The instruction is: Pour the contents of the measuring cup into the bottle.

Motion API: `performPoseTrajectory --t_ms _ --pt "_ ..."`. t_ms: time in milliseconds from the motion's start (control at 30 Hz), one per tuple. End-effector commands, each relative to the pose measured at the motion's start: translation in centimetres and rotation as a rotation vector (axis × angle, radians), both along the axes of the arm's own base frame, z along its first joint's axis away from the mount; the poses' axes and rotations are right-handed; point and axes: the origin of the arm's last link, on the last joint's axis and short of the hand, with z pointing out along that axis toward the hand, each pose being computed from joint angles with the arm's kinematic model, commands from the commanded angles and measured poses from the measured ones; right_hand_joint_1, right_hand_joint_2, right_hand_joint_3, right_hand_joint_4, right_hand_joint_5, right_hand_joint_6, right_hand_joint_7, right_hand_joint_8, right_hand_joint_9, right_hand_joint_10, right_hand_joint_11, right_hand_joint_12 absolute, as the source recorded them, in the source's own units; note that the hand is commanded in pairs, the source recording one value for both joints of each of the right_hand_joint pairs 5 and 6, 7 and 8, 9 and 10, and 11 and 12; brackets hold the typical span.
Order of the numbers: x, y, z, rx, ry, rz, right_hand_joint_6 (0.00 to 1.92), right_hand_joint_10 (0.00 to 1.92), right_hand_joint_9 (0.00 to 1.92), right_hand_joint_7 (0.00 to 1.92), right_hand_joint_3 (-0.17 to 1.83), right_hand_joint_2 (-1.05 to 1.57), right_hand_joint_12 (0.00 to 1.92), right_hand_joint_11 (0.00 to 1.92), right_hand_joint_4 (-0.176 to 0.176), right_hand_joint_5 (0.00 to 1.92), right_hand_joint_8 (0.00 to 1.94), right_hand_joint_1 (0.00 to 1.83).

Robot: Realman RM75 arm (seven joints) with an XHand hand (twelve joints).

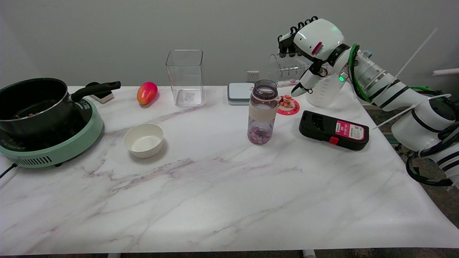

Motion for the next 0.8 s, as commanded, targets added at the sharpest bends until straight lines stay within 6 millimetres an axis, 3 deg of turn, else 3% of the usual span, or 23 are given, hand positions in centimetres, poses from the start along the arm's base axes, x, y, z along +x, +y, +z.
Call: performPoseTrajectory --t_ms 33,800 --pt "0.3 -0.3 0.0 -0.005 0.041 -0.023 1.92 1.86 1.86 1.92 0.39 1.45 1.61 1.61 0.000 1.92 1.92 1.37" --pt "1.9 -1.2 -0.3 0.016 0.114 -0.023 1.92 1.85 1.85 1.92 0.43 1.42 1.61 1.61 0.000 1.92 1.92 1.39"
